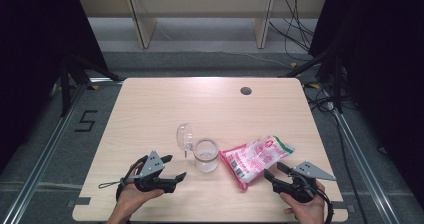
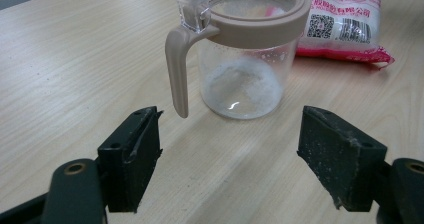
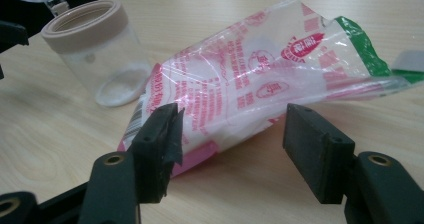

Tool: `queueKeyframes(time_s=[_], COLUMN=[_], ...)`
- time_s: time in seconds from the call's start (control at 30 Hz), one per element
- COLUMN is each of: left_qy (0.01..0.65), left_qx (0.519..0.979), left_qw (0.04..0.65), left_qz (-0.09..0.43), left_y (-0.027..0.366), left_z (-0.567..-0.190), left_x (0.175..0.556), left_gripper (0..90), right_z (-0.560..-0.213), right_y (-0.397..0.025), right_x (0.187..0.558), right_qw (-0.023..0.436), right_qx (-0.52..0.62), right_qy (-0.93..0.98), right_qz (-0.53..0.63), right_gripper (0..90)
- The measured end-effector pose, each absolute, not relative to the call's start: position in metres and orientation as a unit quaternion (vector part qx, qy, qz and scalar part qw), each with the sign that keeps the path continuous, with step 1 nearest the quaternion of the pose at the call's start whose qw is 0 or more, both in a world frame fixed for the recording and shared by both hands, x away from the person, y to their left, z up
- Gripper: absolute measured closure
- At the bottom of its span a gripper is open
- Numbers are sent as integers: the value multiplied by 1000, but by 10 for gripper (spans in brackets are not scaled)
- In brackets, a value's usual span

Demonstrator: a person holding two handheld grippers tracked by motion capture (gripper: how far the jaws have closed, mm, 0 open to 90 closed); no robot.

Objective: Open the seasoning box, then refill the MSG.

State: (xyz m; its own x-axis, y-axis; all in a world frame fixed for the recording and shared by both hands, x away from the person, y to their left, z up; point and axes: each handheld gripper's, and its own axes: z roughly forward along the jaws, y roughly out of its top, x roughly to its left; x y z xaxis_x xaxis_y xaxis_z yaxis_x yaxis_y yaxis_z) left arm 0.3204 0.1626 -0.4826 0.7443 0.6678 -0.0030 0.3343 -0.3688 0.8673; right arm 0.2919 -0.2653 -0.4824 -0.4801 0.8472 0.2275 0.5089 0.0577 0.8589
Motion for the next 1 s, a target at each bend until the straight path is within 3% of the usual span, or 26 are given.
queueKeyframes(time_s=[0.4,0.7,0.73,1.0], left_qy=[305,304,302,302], left_qx=[812,814,816,814], left_qw=[465,463,459,463], left_qz=[178,177,180,178], left_y=[160,157,158,156], left_z=[-483,-484,-484,-483], left_x=[320,319,318,317], left_gripper=[242,242,242,242], right_z=[-490,-495,-496,-499], right_y=[-268,-259,-260,-257], right_x=[299,315,320,333], right_qw=[166,128,149,134], right_qx=[487,499,480,508], right_qy=[714,708,719,707], right_qz=[475,483,480,473], right_gripper=[312,308,299,308])
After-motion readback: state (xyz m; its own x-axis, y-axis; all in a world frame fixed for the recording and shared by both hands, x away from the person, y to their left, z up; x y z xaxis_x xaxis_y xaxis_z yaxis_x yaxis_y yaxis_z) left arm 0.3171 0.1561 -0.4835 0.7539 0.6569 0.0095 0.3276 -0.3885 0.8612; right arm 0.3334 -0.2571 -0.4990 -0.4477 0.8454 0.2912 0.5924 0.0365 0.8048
